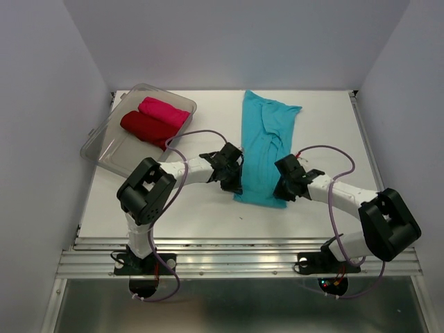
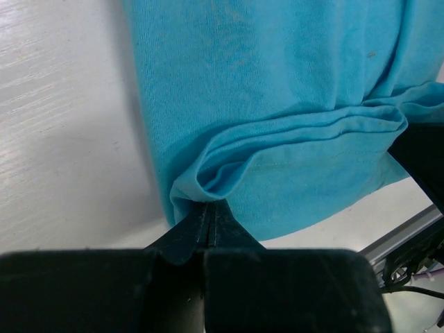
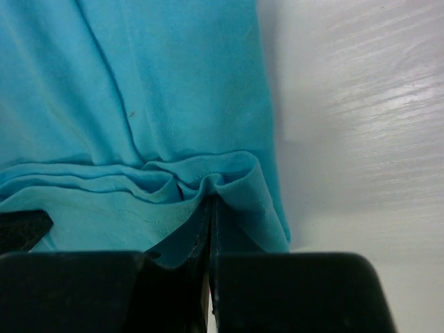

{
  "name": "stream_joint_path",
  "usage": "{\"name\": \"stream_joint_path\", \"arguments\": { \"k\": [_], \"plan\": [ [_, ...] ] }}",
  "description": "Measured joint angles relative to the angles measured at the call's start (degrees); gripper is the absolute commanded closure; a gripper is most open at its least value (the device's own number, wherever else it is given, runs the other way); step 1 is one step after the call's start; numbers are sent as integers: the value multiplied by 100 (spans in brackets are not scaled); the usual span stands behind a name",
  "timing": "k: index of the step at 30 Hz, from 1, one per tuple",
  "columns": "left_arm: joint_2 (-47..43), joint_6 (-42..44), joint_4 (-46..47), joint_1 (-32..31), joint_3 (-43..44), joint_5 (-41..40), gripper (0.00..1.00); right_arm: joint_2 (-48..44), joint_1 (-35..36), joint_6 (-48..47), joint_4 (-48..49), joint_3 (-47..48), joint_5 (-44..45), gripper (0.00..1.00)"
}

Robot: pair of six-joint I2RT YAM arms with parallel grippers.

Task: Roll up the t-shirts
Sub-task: Roll the T-shirt to the center of the board.

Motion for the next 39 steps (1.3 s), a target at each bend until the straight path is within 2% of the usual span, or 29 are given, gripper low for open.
{"name": "stream_joint_path", "arguments": {
  "k": [7,18,22,24,25,28,30,35,39],
  "plan": [
    [-367,42,389,-4,-597,105,97,-72,120,-186,297,-177,-260,99],
    [-1320,-31,518,-256,-1781,284,97,-638,699,-31,42,-592,-669,99],
    [-1502,-101,391,-442,-1950,321,90,-872,885,87,-337,-640,-706,99],
    [-1574,-85,186,-483,-1939,269,85,-931,911,111,-533,-605,-678,91],
    [-1591,-85,74,-487,-1906,243,77,-938,911,127,-660,-549,-621,82],
    [-1646,63,-566,-404,-1541,76,60,-929,911,144,-973,-273,-387,76],
    [-1661,199,-857,-256,-1191,-24,52,-925,911,136,-1108,37,-125,70],
    [-1681,605,-1290,380,-107,-129,51,-927,815,98,-1174,579,387,65],
    [-1384,846,-1434,850,1005,-170,51,-935,144,-37,-1211,863,619,56]
  ]
}}
